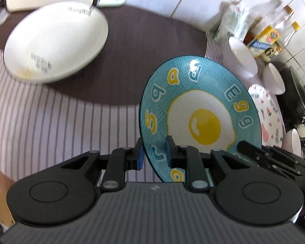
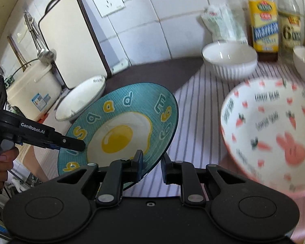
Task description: Organize plates and bowls
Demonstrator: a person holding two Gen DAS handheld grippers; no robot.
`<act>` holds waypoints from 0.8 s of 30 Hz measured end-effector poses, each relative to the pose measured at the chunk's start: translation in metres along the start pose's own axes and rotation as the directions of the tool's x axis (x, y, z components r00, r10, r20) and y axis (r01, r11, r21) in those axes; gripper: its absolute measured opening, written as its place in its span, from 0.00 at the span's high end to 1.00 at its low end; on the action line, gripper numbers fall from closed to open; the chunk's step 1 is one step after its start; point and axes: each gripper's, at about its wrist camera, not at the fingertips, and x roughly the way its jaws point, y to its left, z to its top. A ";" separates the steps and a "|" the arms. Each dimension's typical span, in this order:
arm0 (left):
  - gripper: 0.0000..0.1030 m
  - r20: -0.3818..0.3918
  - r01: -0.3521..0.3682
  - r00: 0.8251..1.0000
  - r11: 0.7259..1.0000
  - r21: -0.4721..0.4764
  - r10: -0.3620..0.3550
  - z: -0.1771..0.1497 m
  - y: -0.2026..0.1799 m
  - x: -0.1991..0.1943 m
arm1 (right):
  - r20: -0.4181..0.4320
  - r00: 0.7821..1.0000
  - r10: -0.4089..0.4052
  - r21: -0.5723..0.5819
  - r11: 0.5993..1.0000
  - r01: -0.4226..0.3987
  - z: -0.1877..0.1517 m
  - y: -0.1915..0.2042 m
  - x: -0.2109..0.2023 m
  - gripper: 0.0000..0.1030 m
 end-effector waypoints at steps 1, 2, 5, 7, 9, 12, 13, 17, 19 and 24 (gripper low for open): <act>0.81 0.007 0.000 1.000 1.000 0.004 0.000 0.008 -0.001 -0.002 | 0.007 1.000 0.000 -0.012 1.000 0.000 0.006 0.001 0.001 0.78; 0.81 0.017 -0.001 1.000 1.000 0.013 0.001 0.017 -0.001 -0.004 | 0.017 1.000 0.002 -0.015 1.000 -0.002 0.014 0.001 0.003 0.78; 0.81 0.040 -0.012 0.999 0.999 0.030 0.010 0.043 -0.002 -0.007 | 0.041 0.999 0.009 -0.016 1.000 -0.008 0.036 -0.001 0.011 0.78; 0.80 0.053 -0.025 0.998 0.999 0.042 0.023 0.061 -0.002 -0.004 | 0.053 0.999 0.005 -0.027 1.000 -0.004 0.050 0.001 0.019 0.78; 0.80 0.060 -0.032 0.998 0.998 0.046 0.029 0.077 0.001 0.001 | 0.056 0.998 0.004 -0.017 1.000 -0.003 0.062 -0.001 0.028 0.78; 0.80 0.059 -0.039 0.998 0.998 0.043 0.037 0.095 0.007 0.012 | 0.058 0.998 0.000 0.002 1.000 0.000 0.078 -0.005 0.044 0.78; 0.80 0.057 -0.042 0.998 0.998 0.037 0.040 0.102 0.009 0.017 | 0.055 0.998 -0.004 0.008 1.000 0.004 0.083 -0.006 0.051 0.78; 0.80 0.042 -0.054 0.998 0.998 0.037 0.052 0.122 0.016 0.037 | 0.044 0.999 -0.023 0.039 0.999 0.021 0.093 -0.010 0.072 0.78; 0.80 0.022 -0.054 0.998 0.998 0.037 0.053 0.129 0.020 0.048 | 0.028 0.999 -0.033 0.056 0.998 0.031 0.096 -0.013 0.083 0.78; 0.80 -0.012 -0.073 0.997 0.997 0.040 0.074 0.139 0.024 0.075 | -0.010 0.999 -0.047 0.099 0.994 0.048 0.098 -0.021 0.107 0.78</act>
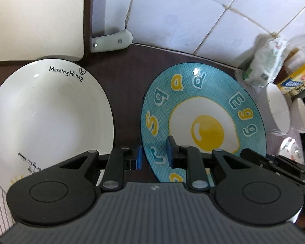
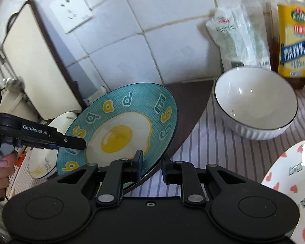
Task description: Organize plates and bowls
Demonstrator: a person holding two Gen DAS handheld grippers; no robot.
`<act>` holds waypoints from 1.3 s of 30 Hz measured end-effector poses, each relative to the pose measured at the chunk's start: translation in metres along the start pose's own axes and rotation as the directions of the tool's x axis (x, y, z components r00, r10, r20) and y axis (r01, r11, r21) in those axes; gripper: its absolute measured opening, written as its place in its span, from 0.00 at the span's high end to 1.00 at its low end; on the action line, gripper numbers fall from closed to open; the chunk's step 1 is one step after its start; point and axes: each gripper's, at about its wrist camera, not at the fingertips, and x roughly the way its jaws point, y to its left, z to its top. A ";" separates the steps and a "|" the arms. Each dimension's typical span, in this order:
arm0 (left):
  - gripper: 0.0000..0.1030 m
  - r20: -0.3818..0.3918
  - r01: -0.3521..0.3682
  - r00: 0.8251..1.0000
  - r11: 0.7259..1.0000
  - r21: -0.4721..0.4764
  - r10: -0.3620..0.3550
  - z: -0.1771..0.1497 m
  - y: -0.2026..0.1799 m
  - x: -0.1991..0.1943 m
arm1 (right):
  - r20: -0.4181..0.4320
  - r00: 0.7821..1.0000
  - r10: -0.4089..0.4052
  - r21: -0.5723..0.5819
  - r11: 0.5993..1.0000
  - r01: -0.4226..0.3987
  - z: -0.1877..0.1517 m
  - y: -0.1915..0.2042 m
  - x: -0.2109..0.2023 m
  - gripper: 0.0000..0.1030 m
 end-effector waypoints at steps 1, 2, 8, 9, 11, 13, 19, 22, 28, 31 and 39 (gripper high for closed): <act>0.80 -0.009 -0.003 1.000 1.000 0.001 0.003 0.001 0.000 0.005 | -0.007 1.000 -0.005 0.006 1.000 0.005 0.001 -0.002 0.005 0.78; 0.79 -0.016 -0.007 1.000 1.000 0.000 0.007 0.002 -0.001 0.008 | -0.012 1.000 -0.014 0.017 1.000 0.014 0.002 -0.003 0.008 0.78; 0.78 -0.031 -0.023 0.999 1.000 0.019 0.024 0.005 -0.008 0.017 | -0.020 0.998 -0.052 0.035 0.998 0.053 0.005 -0.006 0.022 0.78; 0.78 -0.041 -0.025 0.999 1.000 0.018 0.025 0.006 -0.008 0.018 | -0.020 0.998 -0.053 0.038 0.998 0.054 0.005 -0.006 0.023 0.77; 0.78 -0.062 -0.035 0.997 0.999 0.010 0.036 0.005 -0.009 0.021 | -0.038 0.997 -0.064 0.032 0.997 0.065 0.005 -0.007 0.027 0.76; 0.77 -0.063 -0.059 0.996 0.998 0.011 0.060 0.000 -0.010 0.023 | -0.058 0.994 -0.093 0.017 0.995 0.094 0.002 -0.004 0.031 0.73; 0.78 -0.032 -0.139 0.990 0.989 0.051 0.141 -0.002 -0.022 0.012 | -0.046 0.989 -0.144 -0.011 0.990 0.143 -0.001 0.008 0.027 0.65; 0.76 -0.012 -0.134 0.991 0.991 0.025 0.134 -0.002 -0.023 -0.007 | -0.022 0.992 -0.128 -0.003 0.992 0.128 0.002 0.005 0.010 0.51; 0.68 0.009 -0.111 0.994 0.993 0.046 0.111 -0.008 -0.043 -0.050 | 0.019 0.995 -0.098 -0.039 0.994 0.098 0.011 0.006 -0.039 0.35; 0.60 0.024 -0.110 0.994 0.989 0.094 0.108 -0.014 -0.062 -0.072 | 0.047 0.993 -0.104 -0.078 0.991 0.108 0.013 0.007 -0.068 0.31; 0.47 0.048 -0.061 0.997 0.980 0.188 0.053 -0.037 -0.108 -0.129 | 0.123 0.986 -0.110 -0.143 0.982 0.127 0.015 0.019 -0.139 0.18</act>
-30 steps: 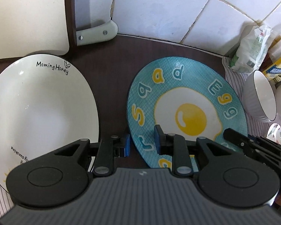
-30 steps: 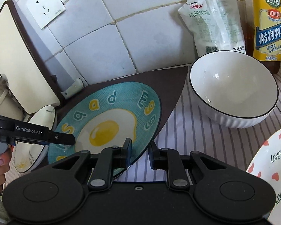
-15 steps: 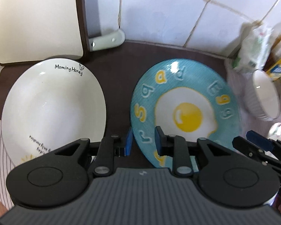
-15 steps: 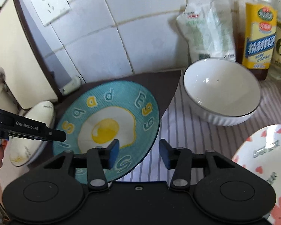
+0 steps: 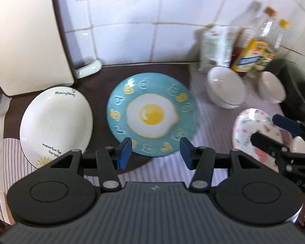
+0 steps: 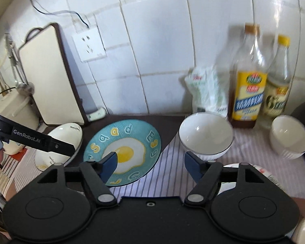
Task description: Organize plates and bowls
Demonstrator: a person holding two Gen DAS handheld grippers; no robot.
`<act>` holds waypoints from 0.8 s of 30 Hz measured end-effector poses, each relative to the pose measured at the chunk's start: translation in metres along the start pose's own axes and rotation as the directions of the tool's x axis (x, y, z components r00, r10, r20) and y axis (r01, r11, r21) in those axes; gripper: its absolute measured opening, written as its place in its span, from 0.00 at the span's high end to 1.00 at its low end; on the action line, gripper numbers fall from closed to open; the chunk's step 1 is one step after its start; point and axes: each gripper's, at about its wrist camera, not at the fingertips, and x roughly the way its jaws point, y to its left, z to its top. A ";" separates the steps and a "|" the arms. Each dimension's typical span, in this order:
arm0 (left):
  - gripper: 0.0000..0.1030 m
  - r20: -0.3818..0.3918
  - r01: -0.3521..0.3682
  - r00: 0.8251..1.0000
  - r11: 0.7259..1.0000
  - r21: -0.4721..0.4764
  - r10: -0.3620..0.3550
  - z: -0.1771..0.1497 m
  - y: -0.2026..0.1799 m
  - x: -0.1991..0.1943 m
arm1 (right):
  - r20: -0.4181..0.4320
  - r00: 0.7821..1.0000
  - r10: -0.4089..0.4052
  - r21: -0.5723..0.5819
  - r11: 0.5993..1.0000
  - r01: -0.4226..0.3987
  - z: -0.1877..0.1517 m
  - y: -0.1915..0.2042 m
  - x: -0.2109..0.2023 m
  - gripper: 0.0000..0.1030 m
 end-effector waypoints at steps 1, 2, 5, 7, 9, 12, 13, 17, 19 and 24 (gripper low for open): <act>0.45 0.003 0.006 1.000 1.000 0.004 -0.006 -0.001 -0.005 -0.005 | 0.009 1.000 -0.005 -0.017 1.000 0.006 0.001 0.001 -0.010 0.15; 0.45 0.007 0.010 1.000 1.000 0.009 -0.011 -0.002 -0.010 -0.011 | 0.023 1.000 -0.012 -0.042 0.999 0.013 0.001 0.002 -0.020 0.13; 0.38 0.019 0.035 0.999 0.999 0.037 -0.036 -0.009 -0.027 -0.028 | 0.057 0.998 -0.041 -0.101 0.994 0.047 0.000 0.003 -0.051 0.12; 0.34 0.029 0.054 0.998 0.997 0.062 -0.056 -0.014 -0.038 -0.036 | 0.064 0.996 -0.064 -0.129 0.989 0.072 -0.004 0.002 -0.069 0.12; 0.32 0.030 0.065 0.997 0.994 0.087 -0.068 -0.020 -0.049 -0.042 | 0.079 0.993 -0.093 -0.137 0.985 0.103 -0.011 -0.003 -0.086 0.10; 0.28 0.028 0.088 0.995 0.989 0.120 -0.092 -0.029 -0.064 -0.044 | 0.082 0.986 -0.147 -0.121 0.980 0.156 -0.024 -0.014 -0.106 0.10; 0.27 0.025 0.100 0.994 0.986 0.131 -0.105 -0.032 -0.070 -0.043 | 0.082 0.983 -0.161 -0.111 0.979 0.170 -0.029 -0.018 -0.112 0.10; 0.26 -0.013 0.138 0.990 0.978 0.160 -0.137 -0.042 -0.087 -0.033 | 0.083 0.975 -0.204 -0.039 0.977 0.208 -0.052 -0.036 -0.126 0.10; 0.20 -0.030 0.161 0.987 0.971 0.177 -0.158 -0.048 -0.096 -0.028 | 0.072 0.973 -0.220 0.004 0.975 0.220 -0.065 -0.045 -0.128 0.10; 0.17 -0.045 0.166 0.986 0.956 0.242 -0.160 -0.056 -0.119 -0.008 | 0.081 0.961 -0.263 0.092 0.962 0.256 -0.097 -0.063 -0.126 0.10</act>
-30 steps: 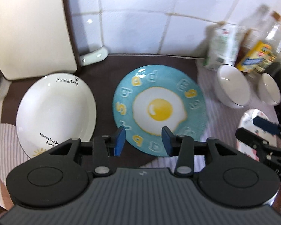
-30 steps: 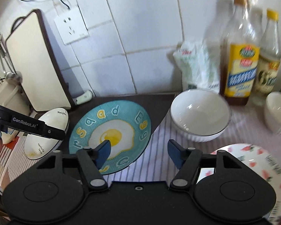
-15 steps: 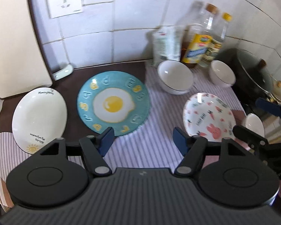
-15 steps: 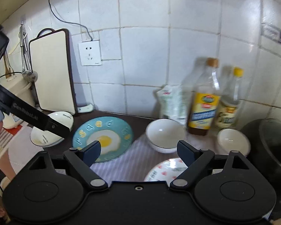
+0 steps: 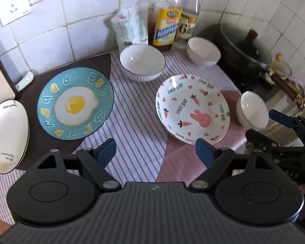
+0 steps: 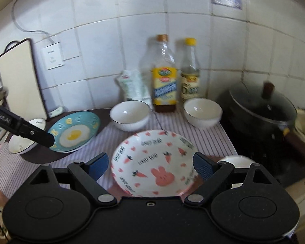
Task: Organize plates and bowls
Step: 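Move the left gripper to the pink bunny bowl and grasp its rim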
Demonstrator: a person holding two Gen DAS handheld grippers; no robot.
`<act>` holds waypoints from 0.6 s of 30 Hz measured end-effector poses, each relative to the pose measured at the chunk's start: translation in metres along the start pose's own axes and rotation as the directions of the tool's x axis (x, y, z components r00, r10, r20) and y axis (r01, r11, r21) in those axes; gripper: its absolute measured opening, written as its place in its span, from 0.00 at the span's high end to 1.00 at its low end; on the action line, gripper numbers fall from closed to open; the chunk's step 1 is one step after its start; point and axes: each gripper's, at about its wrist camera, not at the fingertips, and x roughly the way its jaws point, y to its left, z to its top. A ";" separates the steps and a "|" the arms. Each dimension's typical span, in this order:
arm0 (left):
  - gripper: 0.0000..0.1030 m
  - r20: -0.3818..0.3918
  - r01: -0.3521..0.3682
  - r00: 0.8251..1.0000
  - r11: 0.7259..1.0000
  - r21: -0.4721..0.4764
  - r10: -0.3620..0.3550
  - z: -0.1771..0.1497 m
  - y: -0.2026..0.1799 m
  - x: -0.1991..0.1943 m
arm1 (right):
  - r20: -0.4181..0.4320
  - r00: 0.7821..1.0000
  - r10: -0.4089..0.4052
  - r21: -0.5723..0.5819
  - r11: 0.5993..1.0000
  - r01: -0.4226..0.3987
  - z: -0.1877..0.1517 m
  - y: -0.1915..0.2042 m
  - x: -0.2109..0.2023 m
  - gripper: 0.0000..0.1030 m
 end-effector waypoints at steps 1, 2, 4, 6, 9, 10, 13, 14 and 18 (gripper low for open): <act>0.17 -0.005 0.003 1.000 1.000 0.000 -0.003 0.000 -0.001 0.006 | -0.001 1.000 -0.011 0.022 1.000 0.011 -0.007 -0.004 0.003 0.10; 0.17 -0.008 0.009 1.000 1.000 -0.005 -0.009 0.000 -0.002 0.012 | -0.002 1.000 -0.017 0.037 0.999 0.017 -0.012 -0.008 0.006 0.10; 0.16 -0.011 0.022 1.000 1.000 -0.016 -0.022 0.001 -0.003 0.025 | -0.003 1.000 -0.031 0.064 0.997 0.031 -0.022 -0.014 0.013 0.10; 0.16 -0.005 0.017 1.000 1.000 -0.013 -0.017 0.003 -0.005 0.036 | -0.007 0.999 -0.048 0.099 0.994 0.048 -0.031 -0.021 0.021 0.10; 0.16 0.027 0.001 1.000 1.000 0.006 -0.002 0.008 -0.010 0.052 | -0.002 0.999 -0.043 0.167 0.985 0.043 -0.041 -0.030 0.031 0.11; 0.16 0.046 0.005 0.999 1.000 0.014 -0.006 0.010 -0.011 0.056 | 0.000 0.999 -0.039 0.188 0.981 0.039 -0.043 -0.031 0.033 0.11; 0.16 0.079 0.025 0.996 0.999 0.022 -0.027 0.015 -0.015 0.070 | 0.006 1.000 -0.026 0.227 0.973 0.024 -0.048 -0.030 0.043 0.12; 0.16 0.087 0.035 0.996 0.999 0.016 -0.036 0.016 -0.016 0.077 | 0.002 1.000 -0.031 0.233 0.972 0.030 -0.050 -0.029 0.047 0.12; 0.16 0.071 0.046 0.996 0.999 -0.004 -0.046 0.020 -0.018 0.109 | -0.004 0.999 -0.038 0.256 0.966 0.038 -0.063 -0.028 0.065 0.18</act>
